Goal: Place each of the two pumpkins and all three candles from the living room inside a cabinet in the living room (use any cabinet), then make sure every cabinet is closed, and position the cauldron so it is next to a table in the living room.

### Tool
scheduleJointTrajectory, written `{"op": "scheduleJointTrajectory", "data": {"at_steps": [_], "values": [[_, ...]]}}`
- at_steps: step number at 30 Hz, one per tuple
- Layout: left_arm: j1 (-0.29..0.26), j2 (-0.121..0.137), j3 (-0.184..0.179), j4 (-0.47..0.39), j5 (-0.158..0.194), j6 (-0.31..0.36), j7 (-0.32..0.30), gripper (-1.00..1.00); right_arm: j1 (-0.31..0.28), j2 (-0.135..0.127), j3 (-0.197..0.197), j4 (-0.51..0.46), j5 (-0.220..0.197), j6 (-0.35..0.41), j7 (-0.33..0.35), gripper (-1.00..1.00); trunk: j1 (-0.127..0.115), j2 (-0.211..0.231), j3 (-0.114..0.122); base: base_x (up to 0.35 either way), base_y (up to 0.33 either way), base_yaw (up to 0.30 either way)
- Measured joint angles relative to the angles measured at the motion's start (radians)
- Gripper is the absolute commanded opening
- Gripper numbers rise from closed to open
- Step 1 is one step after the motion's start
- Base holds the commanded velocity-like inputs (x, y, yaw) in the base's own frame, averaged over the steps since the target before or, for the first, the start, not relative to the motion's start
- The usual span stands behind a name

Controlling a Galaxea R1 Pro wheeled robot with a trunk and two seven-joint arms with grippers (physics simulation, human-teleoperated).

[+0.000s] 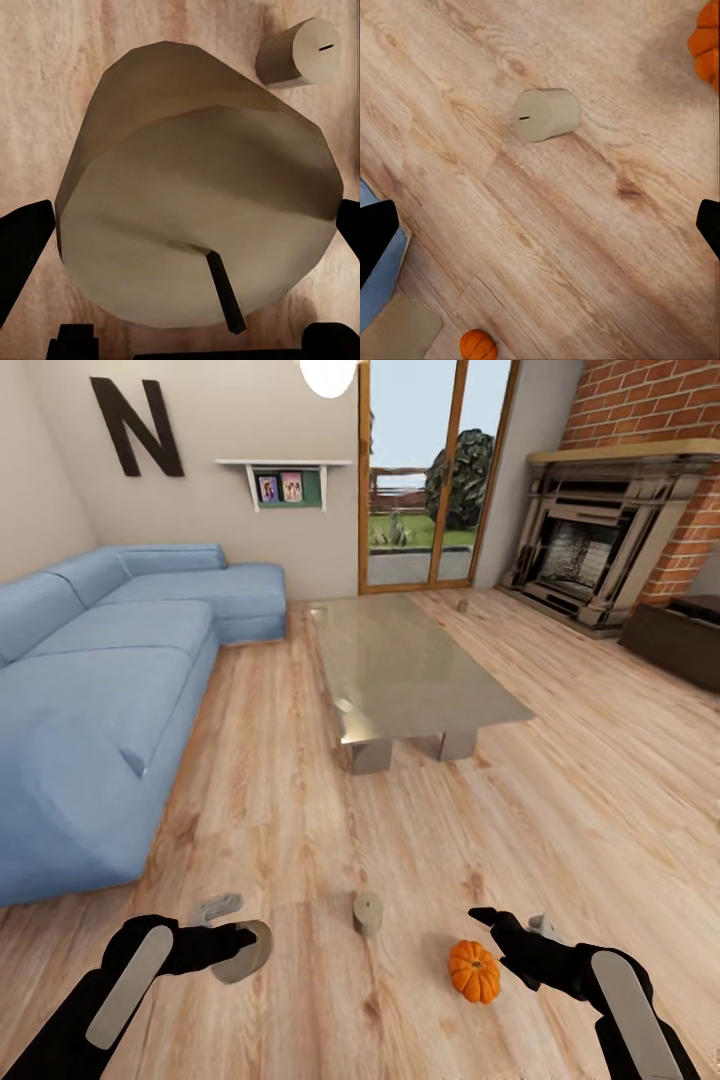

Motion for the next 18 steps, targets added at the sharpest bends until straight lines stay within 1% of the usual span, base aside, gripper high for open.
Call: {"op": "scheduleJointTrajectory", "data": {"at_steps": [5, 18], "values": [[0.000, 0.000, 0.000, 0.000, -0.001, 0.000, 0.000, -1.00, 0.000, 0.000, 0.000, 0.001, -0.001, 0.001, -0.006, 1.00, 0.000, 0.000, 0.005, 0.000, 0.080, -0.245], [0.000, 0.000, 0.000, 0.000, -0.001, 0.000, 0.000, -1.00, 0.000, 0.000, 0.000, -0.001, -0.001, 0.000, 0.002, 1.00, 0.000, 0.000, 0.019, 0.000, 0.005, -0.246]]}}
